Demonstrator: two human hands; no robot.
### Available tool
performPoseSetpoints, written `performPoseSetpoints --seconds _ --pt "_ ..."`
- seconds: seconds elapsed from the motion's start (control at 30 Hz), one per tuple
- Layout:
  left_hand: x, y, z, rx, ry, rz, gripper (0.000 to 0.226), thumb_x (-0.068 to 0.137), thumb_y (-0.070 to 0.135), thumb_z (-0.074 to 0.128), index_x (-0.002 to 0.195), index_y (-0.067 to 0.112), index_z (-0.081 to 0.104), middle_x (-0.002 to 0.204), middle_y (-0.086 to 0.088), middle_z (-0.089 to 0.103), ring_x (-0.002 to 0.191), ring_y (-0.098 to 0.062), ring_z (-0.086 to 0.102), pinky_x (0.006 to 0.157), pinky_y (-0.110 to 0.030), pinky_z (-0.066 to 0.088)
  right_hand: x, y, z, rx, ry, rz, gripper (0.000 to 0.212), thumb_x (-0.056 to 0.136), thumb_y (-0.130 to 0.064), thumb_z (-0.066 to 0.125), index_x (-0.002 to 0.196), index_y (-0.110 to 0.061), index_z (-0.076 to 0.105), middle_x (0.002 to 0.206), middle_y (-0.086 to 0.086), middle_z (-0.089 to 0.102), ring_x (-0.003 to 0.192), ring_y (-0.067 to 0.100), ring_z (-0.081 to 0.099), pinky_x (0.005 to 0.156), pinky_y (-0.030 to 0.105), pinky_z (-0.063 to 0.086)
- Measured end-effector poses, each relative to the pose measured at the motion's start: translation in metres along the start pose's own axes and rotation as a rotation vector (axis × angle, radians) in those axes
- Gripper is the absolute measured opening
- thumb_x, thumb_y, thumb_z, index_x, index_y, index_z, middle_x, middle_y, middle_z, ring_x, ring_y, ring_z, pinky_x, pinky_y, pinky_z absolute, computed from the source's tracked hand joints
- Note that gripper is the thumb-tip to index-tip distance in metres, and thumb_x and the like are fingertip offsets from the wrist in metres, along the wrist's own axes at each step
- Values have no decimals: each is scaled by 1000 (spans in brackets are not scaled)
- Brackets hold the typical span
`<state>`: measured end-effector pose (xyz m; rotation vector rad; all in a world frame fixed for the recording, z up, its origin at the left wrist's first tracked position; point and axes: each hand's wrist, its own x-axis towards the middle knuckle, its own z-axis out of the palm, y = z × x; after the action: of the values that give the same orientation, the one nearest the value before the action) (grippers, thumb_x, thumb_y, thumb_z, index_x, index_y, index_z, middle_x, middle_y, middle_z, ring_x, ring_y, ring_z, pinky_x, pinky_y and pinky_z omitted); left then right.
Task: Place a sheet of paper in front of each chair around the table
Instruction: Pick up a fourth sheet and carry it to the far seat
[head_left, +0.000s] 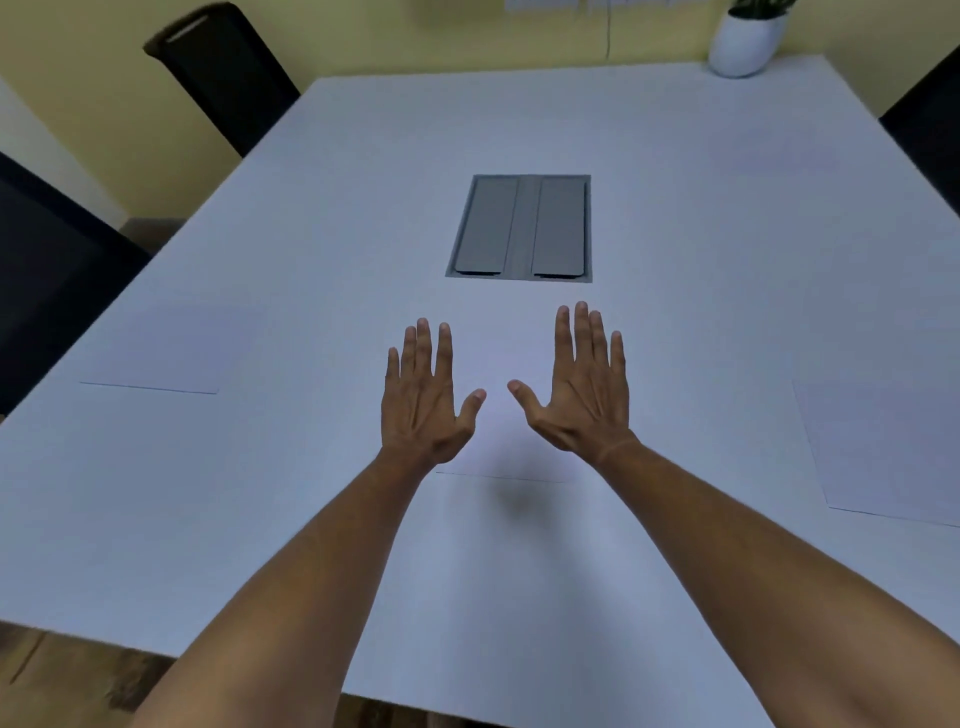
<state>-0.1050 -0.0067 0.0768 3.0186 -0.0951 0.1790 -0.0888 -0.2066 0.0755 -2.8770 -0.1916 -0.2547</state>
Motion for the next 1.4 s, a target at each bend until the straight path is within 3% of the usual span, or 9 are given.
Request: performPoseSetpoints --seconds 0.27,0.4,0.6,0.73,0.83,1.1,1.2,1.3,1.4 --pt "45 -16 61 -85 -136 49 86 94 61 31 154 18 -13 163 -12 -13 151 -27 -9 120 -40 -3 25 8 50 -22 -109 154 102 86 -75 31 157 -13 -6 166 13 -7 153 29 -8 123 48 -5" --pt "61 -26 84 -166 -249 -16 83 95 56 38 156 16 -1 163 -16 1 149 -33 8 117 -45 19 34 6 75 13 -193 241 102 87 -75 34 157 -12 -5 166 13 -3 153 28 -3 124 46 -1" --pt "75 -38 108 -282 -332 -163 81 92 47 54 153 9 18 143 -19 27 130 -35 30 99 -46 40 44 2 96 208 -251 530 92 87 -57 57 154 -6 18 156 17 30 141 34 28 110 47 31" --pt "80 -33 117 -391 -361 -336 83 89 42 61 151 7 19 138 -20 28 127 -39 32 98 -47 40 48 6 109 324 -312 772 67 87 -45 66 134 -3 43 136 17 43 129 36 37 98 45 41" --pt "84 -26 121 -426 -358 -437 80 87 39 63 148 5 24 137 -21 29 126 -41 34 97 -46 41 48 6 114 320 -346 831 57 86 -40 70 124 -4 47 130 17 43 125 36 40 95 46 43" --pt "91 -26 126 -508 -356 -527 72 87 36 64 142 3 31 134 -22 33 123 -42 39 94 -44 41 53 8 112 354 -373 861 63 81 -32 78 125 -3 45 129 19 43 121 40 45 91 41 45" --pt "95 -33 130 -598 -347 -547 58 89 33 61 136 4 43 132 -18 44 120 -37 50 93 -39 42 55 8 110 390 -380 882 66 80 -31 79 128 -4 44 130 19 45 122 40 47 95 42 45" --pt "97 -38 133 -687 -297 -546 35 92 24 59 122 7 55 117 -12 63 106 -30 60 86 -32 45 55 10 110 428 -382 902 67 79 -31 79 130 -6 42 131 18 45 123 40 47 97 43 44" --pt "98 -41 134 -765 -261 -565 22 92 16 59 113 8 59 97 -6 66 86 -24 60 75 -26 42 54 12 111 458 -370 905 72 79 -31 80 134 -9 40 131 17 44 125 38 45 98 44 44"
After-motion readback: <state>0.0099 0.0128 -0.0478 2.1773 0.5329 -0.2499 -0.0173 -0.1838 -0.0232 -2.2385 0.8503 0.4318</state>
